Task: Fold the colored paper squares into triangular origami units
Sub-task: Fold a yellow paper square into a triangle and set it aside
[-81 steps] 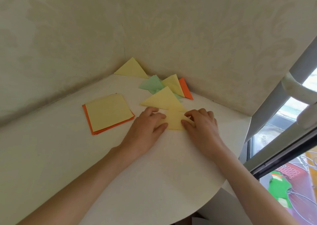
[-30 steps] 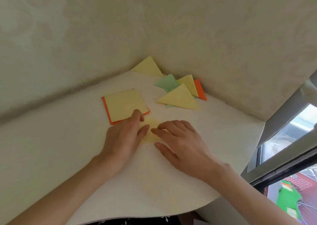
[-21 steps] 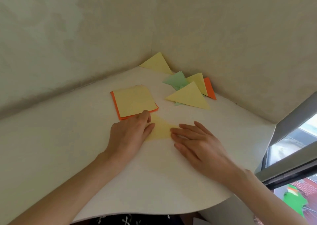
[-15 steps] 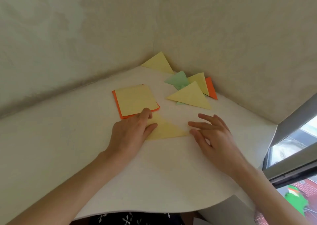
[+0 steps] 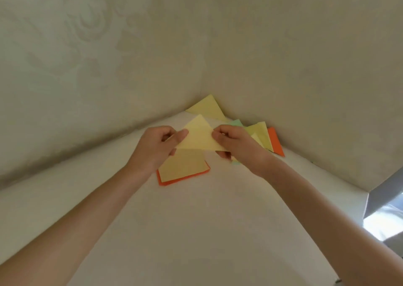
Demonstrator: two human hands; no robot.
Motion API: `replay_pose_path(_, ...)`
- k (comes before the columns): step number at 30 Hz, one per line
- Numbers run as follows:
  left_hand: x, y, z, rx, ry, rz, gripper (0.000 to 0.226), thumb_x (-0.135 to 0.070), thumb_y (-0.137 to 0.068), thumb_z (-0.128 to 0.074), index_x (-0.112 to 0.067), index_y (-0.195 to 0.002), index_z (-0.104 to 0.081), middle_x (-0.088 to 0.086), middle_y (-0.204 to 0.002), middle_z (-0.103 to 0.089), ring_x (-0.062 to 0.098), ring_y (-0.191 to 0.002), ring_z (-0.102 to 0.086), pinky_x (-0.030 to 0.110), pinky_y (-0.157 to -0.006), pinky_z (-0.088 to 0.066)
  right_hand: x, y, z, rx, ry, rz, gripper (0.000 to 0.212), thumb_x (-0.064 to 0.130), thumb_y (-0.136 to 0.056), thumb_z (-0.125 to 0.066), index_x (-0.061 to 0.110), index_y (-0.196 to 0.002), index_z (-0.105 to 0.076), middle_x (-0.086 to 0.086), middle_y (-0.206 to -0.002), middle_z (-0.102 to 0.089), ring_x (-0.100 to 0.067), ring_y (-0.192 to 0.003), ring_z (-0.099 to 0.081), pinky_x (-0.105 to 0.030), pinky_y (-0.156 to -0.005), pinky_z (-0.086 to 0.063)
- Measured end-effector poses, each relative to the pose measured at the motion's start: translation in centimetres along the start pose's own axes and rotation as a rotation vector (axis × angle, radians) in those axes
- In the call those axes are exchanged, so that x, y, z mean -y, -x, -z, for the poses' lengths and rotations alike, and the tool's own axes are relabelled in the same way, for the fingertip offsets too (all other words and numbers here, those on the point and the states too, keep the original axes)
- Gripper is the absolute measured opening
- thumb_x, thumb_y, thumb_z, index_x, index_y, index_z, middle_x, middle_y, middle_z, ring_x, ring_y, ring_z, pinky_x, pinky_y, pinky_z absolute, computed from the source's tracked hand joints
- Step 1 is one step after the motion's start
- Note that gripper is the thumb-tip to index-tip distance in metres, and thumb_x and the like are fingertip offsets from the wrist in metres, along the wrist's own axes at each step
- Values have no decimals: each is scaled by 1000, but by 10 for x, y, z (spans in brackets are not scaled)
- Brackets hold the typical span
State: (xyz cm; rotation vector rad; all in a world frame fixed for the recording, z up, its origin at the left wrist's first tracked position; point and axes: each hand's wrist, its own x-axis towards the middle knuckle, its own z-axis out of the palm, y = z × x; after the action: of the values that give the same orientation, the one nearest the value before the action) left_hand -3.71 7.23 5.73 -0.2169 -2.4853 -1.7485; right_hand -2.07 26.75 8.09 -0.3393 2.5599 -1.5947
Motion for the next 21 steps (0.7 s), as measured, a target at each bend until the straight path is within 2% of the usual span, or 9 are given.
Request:
replay_pose_path(3,8,-35,11,-169,-55,-17,22,-32,-91,-59,-17,-75,-57,-9,-52,-52,4,-48,-45,28,-54,-33,3,-52,11,-136,23,-11,25,13,-100,-40,10,-79,-52,1,-61,-54,0,-46,-47,-15,-50,-35)
replay_pose_path(6,22,-39,16,-132,-327,-88,12,-30,-92,-57,-20,-85,-57,-5,-69,-55,12,-64,-51,31,-61,-40,-11,-114,22,-275,88,-97,32,10,-100,-37,11,-73,-54,-8,-72,-61,-10,-56,-50,-15,-45,-34)
replay_pose_path(8,34,-30,12,-20,-474,-177,8,-28,-92,-57,-23,-85,-57,-8,-79,-56,12,-76,-54,28,-70,-43,-28,-152,22,-311,174,-211,30,10,-98,-37,6,-79,-60,-17,-92,-66,-20,-68,-55,-26,-55,-37)
replay_pose_path(9,40,-26,9,25,-526,-214,7,-27,-92,-56,-26,-86,-56,-12,-83,-54,10,-81,-53,21,-73,-41,-36,-166,20,-333,233,-265,27,9,-97,-37,1,-93,-62,-20,-106,-65,-27,-82,-59,-28,-62,-38)
replay_pose_path(12,49,-23,6,82,-556,-244,7,-27,-94,-53,-28,-88,-56,-16,-88,-50,6,-87,-48,14,-74,-37,-45,-185,13,-363,477,-345,32,6,-94,-38,-5,-121,-52,-23,-128,-54,-36,-116,-52,-35,-86,-43)
replay_pose_path(15,53,-22,5,121,-568,-256,12,-27,-95,-50,-21,-93,-61,-8,-94,-53,9,-90,-50,25,-80,-42,-45,-185,6,-336,940,-277,31,9,-95,-40,3,-121,-55,-16,-126,-56,-32,-116,-54,-35,-88,-46)
replay_pose_path(17,56,-20,5,152,-586,-304,26,-38,-93,-46,-18,-95,-63,-8,-96,-54,9,-90,-51,28,-80,-44,-45,-184,2,-325,1223,-219,29,5,-96,-39,6,-121,-53,-14,-124,-56,-30,-115,-55,-36,-87,-47)
replay_pose_path(19,59,-18,8,161,-581,-344,43,-49,-86,-34,-18,-93,-64,-10,-95,-53,7,-88,-51,27,-79,-45,-48,-185,2,-299,1314,-112,29,2,-94,-40,6,-121,-49,-15,-125,-51,-31,-113,-52,-37,-85,-46)
replay_pose_path(21,62,-16,10,161,-566,-377,44,-48,-85,-32,-18,-91,-64,-10,-95,-53,6,-86,-51,26,-78,-44,-52,-185,5,-135,1301,65,34,0,-91,-44,7,-125,-45,-15,-125,-44,-32,-111,-49,-37,-78,-42)
